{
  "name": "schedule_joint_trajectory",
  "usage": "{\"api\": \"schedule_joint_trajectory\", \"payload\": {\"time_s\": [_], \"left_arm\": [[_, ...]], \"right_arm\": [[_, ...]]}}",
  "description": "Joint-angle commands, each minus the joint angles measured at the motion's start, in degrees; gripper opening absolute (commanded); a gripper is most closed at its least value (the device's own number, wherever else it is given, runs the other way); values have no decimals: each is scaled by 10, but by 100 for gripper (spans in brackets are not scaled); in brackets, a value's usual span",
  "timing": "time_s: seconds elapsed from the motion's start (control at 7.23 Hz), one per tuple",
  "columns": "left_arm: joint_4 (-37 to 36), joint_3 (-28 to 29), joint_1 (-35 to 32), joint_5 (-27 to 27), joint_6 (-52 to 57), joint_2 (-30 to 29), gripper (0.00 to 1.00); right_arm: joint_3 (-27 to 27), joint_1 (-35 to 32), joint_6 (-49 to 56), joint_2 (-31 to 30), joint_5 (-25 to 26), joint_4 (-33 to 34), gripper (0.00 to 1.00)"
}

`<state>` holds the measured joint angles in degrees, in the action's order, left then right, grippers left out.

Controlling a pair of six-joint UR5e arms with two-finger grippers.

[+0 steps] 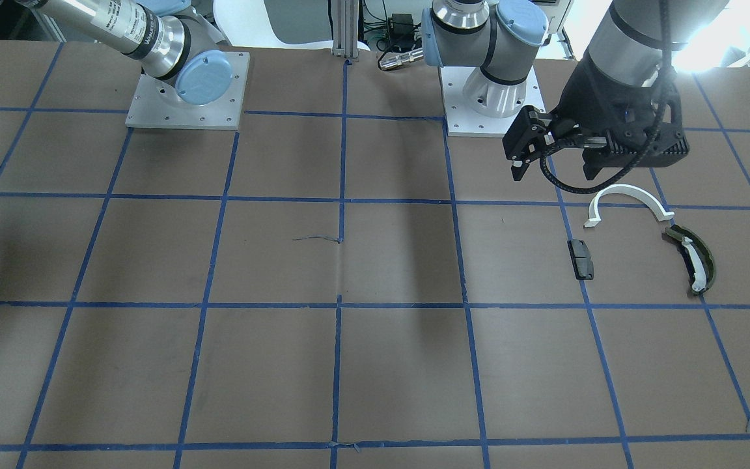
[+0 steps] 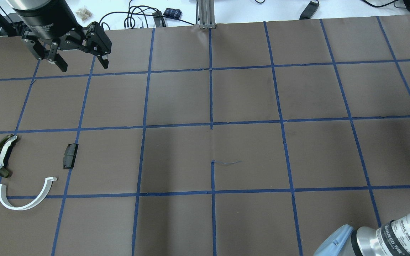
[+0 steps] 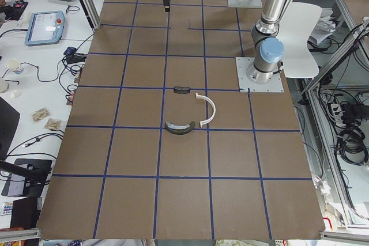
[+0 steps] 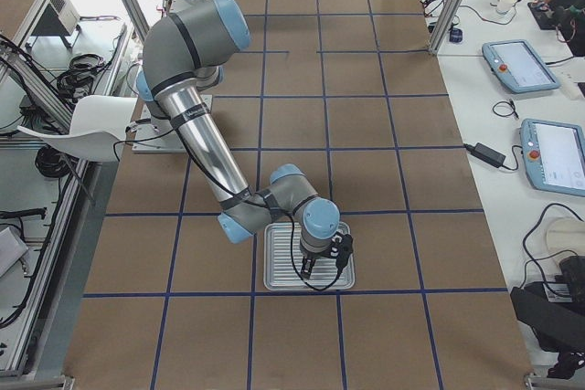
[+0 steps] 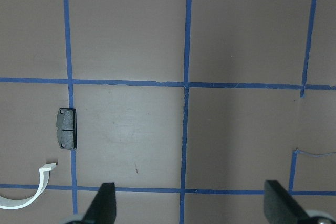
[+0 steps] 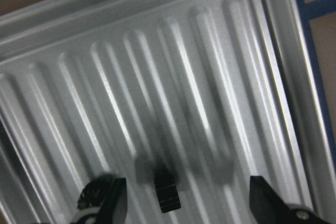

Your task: Place bearing gear from tray to pile

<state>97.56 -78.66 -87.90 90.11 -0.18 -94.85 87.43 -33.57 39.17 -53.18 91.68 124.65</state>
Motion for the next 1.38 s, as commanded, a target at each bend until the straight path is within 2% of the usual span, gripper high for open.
{"api": "schedule_joint_trajectory", "payload": {"time_s": [0.0, 0.28, 0.41, 0.55, 0.83, 1.24], "left_arm": [[0, 0, 0, 0, 0, 0, 100], [0, 0, 0, 0, 0, 0, 100], [0, 0, 0, 0, 0, 0, 100], [0, 0, 0, 0, 0, 0, 100], [0, 0, 0, 0, 0, 0, 100], [0, 0, 0, 0, 0, 0, 100]], "right_arm": [[4, 0, 8, 0, -8, -1, 61], [1, 0, 16, -1, -9, 1, 31], [1, 0, 19, -1, -9, 0, 11], [1, 0, 21, -3, -9, -1, 4], [-5, -5, 20, -17, -19, -15, 3], [-3, -68, -42, -117, -41, -93, 4]]}}
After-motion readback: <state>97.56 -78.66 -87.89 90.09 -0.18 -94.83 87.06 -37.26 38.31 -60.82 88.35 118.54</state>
